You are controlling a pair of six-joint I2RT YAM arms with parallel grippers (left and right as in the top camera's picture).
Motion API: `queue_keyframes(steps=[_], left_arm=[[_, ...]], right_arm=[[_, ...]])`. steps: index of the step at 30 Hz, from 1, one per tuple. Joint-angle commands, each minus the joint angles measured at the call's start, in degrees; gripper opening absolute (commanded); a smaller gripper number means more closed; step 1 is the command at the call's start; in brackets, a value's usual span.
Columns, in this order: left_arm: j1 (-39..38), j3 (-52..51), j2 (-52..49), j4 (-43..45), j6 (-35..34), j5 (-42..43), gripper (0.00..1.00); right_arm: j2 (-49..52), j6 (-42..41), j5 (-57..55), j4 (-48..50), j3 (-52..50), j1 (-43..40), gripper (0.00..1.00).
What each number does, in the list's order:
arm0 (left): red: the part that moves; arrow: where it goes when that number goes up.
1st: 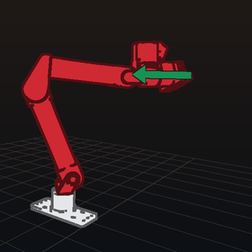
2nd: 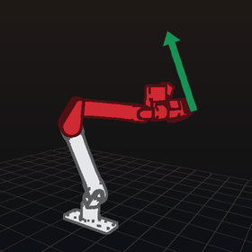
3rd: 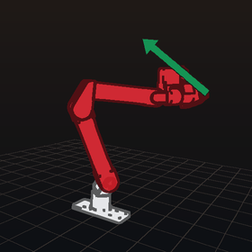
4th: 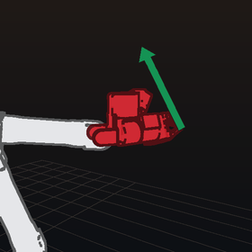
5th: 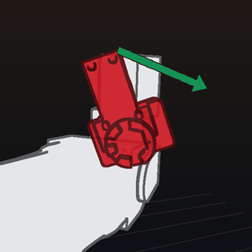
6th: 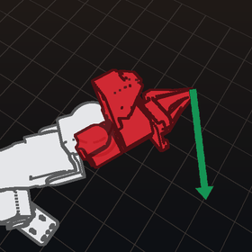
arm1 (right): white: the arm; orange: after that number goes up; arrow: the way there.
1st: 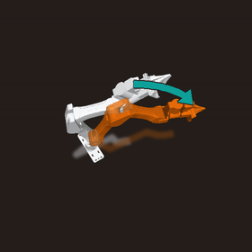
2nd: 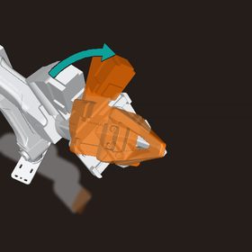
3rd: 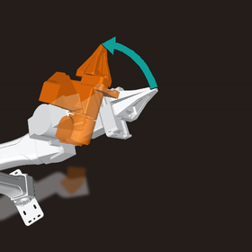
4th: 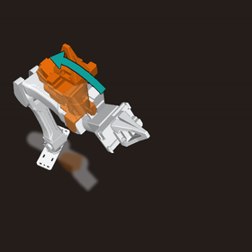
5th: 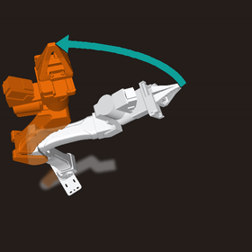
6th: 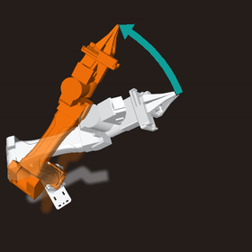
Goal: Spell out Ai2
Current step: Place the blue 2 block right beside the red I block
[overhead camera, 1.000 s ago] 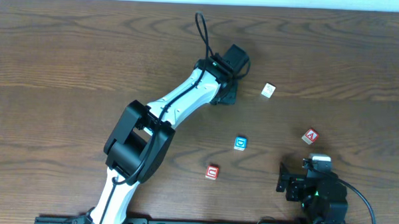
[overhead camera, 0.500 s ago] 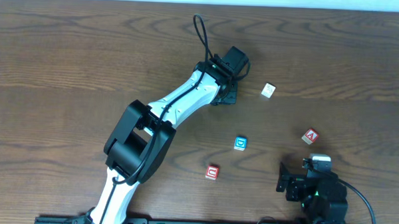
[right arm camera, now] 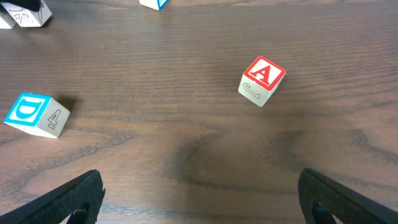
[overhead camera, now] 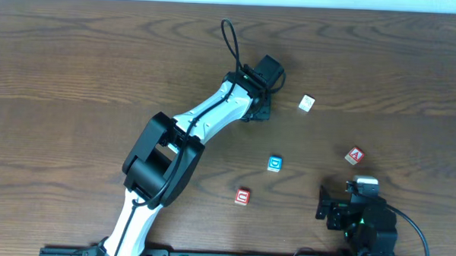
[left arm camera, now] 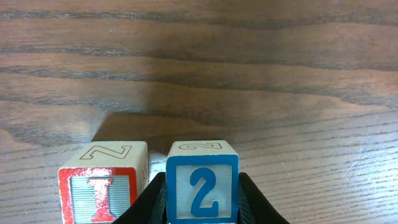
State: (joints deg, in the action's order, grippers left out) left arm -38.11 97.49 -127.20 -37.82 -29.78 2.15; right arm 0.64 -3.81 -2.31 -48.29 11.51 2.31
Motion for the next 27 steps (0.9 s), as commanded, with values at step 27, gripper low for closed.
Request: queue_keyframes(steps=[27], left_arm=[[-0.2,0.0,-1.0,-0.7,0.0,-1.1,0.36]], right_arm=[[-0.3,0.7,0.2,-0.3,-0.6,-0.4,0.99]])
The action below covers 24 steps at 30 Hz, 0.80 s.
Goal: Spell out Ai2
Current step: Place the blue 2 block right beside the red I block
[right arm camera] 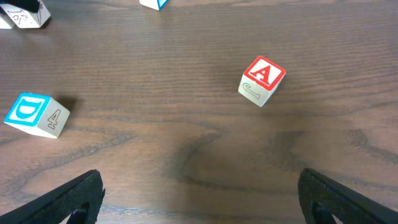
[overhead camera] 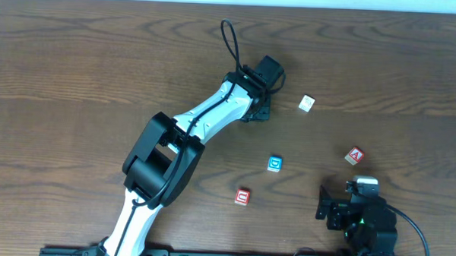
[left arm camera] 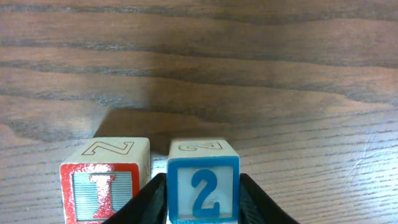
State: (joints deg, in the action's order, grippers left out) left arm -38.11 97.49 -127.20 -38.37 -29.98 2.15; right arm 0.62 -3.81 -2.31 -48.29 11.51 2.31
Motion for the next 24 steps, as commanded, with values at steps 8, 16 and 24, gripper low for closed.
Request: queue_keyframes(steps=[8,16,24], left_arm=[[-0.2,0.0,-1.0,0.4,0.2,-1.1,0.34],[-0.1,0.0,-1.0,4.0,1.9,-3.7,0.39],[0.3,0.3,-0.9,5.2,1.9,-4.1,0.43]], right_arm=[[-0.3,0.7,0.2,-0.3,-0.6,-0.4,0.99],[-0.3,0.7,0.2,-0.3,-0.6,-0.4,0.99],[-0.3,0.7,0.2,-0.3,-0.6,-0.4,0.99]])
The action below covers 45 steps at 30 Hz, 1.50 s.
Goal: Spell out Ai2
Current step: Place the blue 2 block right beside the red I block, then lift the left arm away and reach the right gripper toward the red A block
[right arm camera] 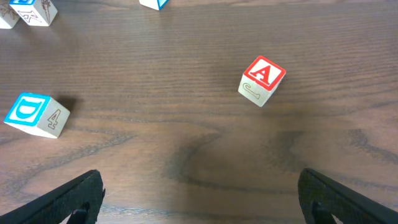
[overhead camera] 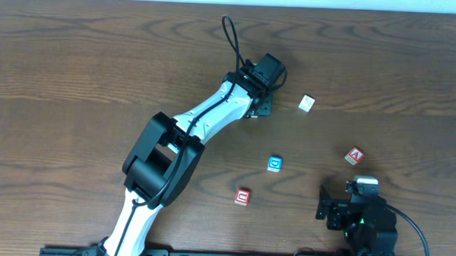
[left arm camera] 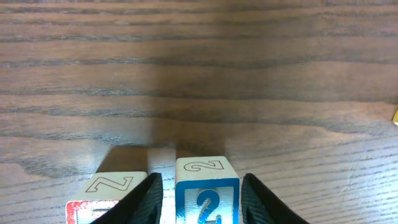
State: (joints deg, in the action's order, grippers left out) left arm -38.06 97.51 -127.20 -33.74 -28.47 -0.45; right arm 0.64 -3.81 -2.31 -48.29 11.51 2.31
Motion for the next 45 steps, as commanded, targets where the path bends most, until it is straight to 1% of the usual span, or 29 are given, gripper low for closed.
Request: queue_keyframes(steps=[1,6,8,10,11,12,15,20,23,27,33,35,36,37,39,40,41,42,45], left_arm=[[0.5,0.6,-0.9,1.0,0.7,-1.4,0.44],[2.0,5.1,-0.8,0.8,2.0,-1.4,0.45],[2.6,7.9,-0.1,-0.6,4.8,-1.0,0.41],[3.4,11.2,1.0,-3.3,8.8,-1.4,0.29],[4.0,12.7,1.6,-5.2,10.5,-1.6,0.19],[4.8,14.5,2.5,-7.4,12.2,-1.7,0.07],[8.2,17.7,5.2,-12.4,13.8,-1.6,0.06],[15.7,17.9,10.2,-19.1,14.1,-1.3,0.06],[20.9,17.9,12.5,-22.9,18.6,2.4,0.06],[27.0,17.9,15.8,-24.3,19.8,9.1,0.06],[30.9,16.2,22.4,-23.9,21.2,8.9,0.06],[31.1,15.3,24.5,-23.4,21.9,8.9,0.06],[31.1,14.9,25.3,-23.2,22.1,8.9,0.06],[31.1,14.8,25.8,-23.1,22.1,8.9,0.06],[30.9,14.7,26.5,-23.2,22.1,9.0,0.06],[30.9,14.7,26.5,-23.1,22.1,9.1,0.06],[30.7,14.7,26.6,-23.1,22.1,9.1,0.06],[30.6,14.7,26.6,-23.2,22.1,9.1,0.06],[30.0,14.7,26.6,-23.2,22.3,9.1,0.06]], right_arm=[[-0.3,0.7,0.2,-0.3,-0.6,-0.4,0.99],[-0.3,0.7,0.2,-0.3,-0.6,-0.4,0.99],[-0.3,0.7,0.2,-0.3,-0.6,-0.4,0.99],[-0.3,0.7,0.2,-0.3,-0.6,-0.4,0.99],[-0.3,0.7,0.2,-0.3,-0.6,-0.4,0.99],[-0.3,0.7,0.2,-0.3,-0.6,-0.4,0.99],[-0.3,0.7,0.2,-0.3,-0.6,-0.4,0.99],[-0.3,0.7,0.2,-0.3,-0.6,-0.4,0.99],[-0.3,0.7,0.2,-0.3,-0.6,-0.4,0.99],[-0.3,0.7,0.2,-0.3,-0.6,-0.4,0.99],[-0.3,0.7,0.2,-0.2,-0.6,-0.4,0.99],[-0.3,0.7,0.2,4.4,-0.6,-0.4,0.99],[-0.3,-0.3,1.2,8.9,-0.6,-0.4,0.99],[-0.3,-3.1,2.7,14.3,-0.6,-0.4,0.99],[-0.3,-12.0,4.8,25.2,-0.6,-0.4,0.99],[-0.3,-18.0,5.4,29.1,-0.6,-0.4,0.99],[-0.3,-23.6,5.7,31.8,-0.6,-0.4,0.99],[-0.3,-27.2,5.0,34.0,-0.6,-0.4,0.99],[-0.3,-33.9,-0.4,39.4,-0.6,-0.4,0.99]])
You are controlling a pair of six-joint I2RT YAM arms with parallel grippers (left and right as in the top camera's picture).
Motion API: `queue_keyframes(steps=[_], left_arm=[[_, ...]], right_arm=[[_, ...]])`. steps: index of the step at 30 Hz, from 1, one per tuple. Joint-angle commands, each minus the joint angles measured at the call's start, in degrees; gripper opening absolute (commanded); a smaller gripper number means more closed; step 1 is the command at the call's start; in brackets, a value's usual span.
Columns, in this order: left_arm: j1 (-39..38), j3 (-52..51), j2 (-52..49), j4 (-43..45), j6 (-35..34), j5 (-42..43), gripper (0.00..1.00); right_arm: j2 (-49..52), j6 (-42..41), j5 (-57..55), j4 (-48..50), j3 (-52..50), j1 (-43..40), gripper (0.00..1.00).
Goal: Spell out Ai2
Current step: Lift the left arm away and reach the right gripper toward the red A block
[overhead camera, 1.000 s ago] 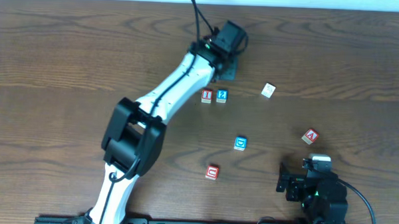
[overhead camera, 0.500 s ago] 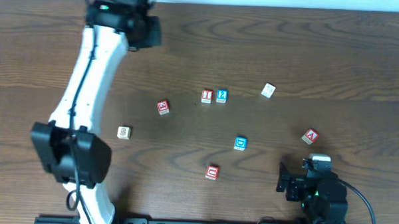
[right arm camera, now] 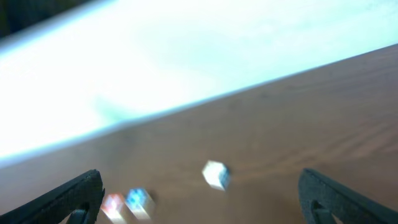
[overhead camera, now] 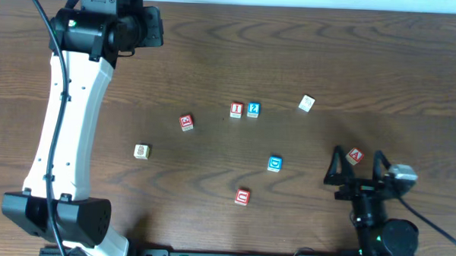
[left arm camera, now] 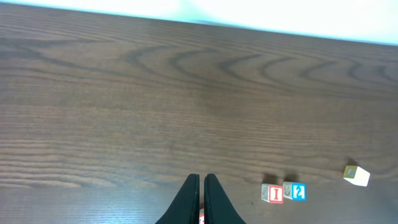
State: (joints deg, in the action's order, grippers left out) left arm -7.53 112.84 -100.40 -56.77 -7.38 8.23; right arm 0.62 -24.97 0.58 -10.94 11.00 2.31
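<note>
In the overhead view the red I block [overhead camera: 235,109] and the blue 2 block [overhead camera: 253,109] stand side by side mid-table, I on the left. They also show in the left wrist view as I block [left arm camera: 272,193] and 2 block [left arm camera: 298,191]. The red A block [overhead camera: 355,155] lies front right, apart from them. My left gripper [left arm camera: 201,183] is shut and empty, raised high at the far left back. My right gripper [overhead camera: 356,169] is open, its fingers on either side of the A block in the overhead view; the blurred right wrist view does not show A.
Loose blocks lie about: a white one [overhead camera: 306,103] right of the pair, a blue one [overhead camera: 275,164], a red one [overhead camera: 242,197] near the front, another red one [overhead camera: 185,122] and a tan one [overhead camera: 141,151] to the left.
My left gripper, then open low around the 2 block, is now shut, empty and high at the far left back. My right gripper has come forward and tilted up beside the A block.
My left gripper was shut on the 2 block, set right of the I block, at the two oldest moments. Then its jaws stood apart from the block. Now the left arm is far away and 2 stands next to I. The right arm stayed still until now.
</note>
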Motion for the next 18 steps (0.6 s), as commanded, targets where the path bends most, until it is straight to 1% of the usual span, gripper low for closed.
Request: queue_keyframes(steps=[1,5,8,10,14,18], left_arm=[[-0.8,-0.6,-0.2,-0.2,1.3,0.4,0.06],[-1.1,-0.6,-0.2,-0.2,2.8,0.4,0.06],[-1.0,-0.6,-0.2,-0.2,3.3,0.1,0.06],[-1.0,-0.6,-0.4,-0.1,4.5,0.2,0.06],[-0.9,-0.6,-1.5,0.4,5.1,0.1,0.08],[-0.3,-0.6,-3.6,0.7,5.3,0.2,0.09]], right_arm=[[-0.3,-14.2,-4.2,3.3,-0.1,-0.4,0.99],[1.9,-12.9,-5.9,2.7,1.1,-1.9,0.99],[8.0,-12.6,-6.6,-0.6,3.8,-4.2,0.99],[14.3,-11.1,-6.2,-3.1,6.8,-6.1,0.99],[34.4,-5.1,-3.4,-12.0,17.9,-9.6,0.99],[53.3,-1.9,-2.5,-20.8,29.7,-9.9,0.99]])
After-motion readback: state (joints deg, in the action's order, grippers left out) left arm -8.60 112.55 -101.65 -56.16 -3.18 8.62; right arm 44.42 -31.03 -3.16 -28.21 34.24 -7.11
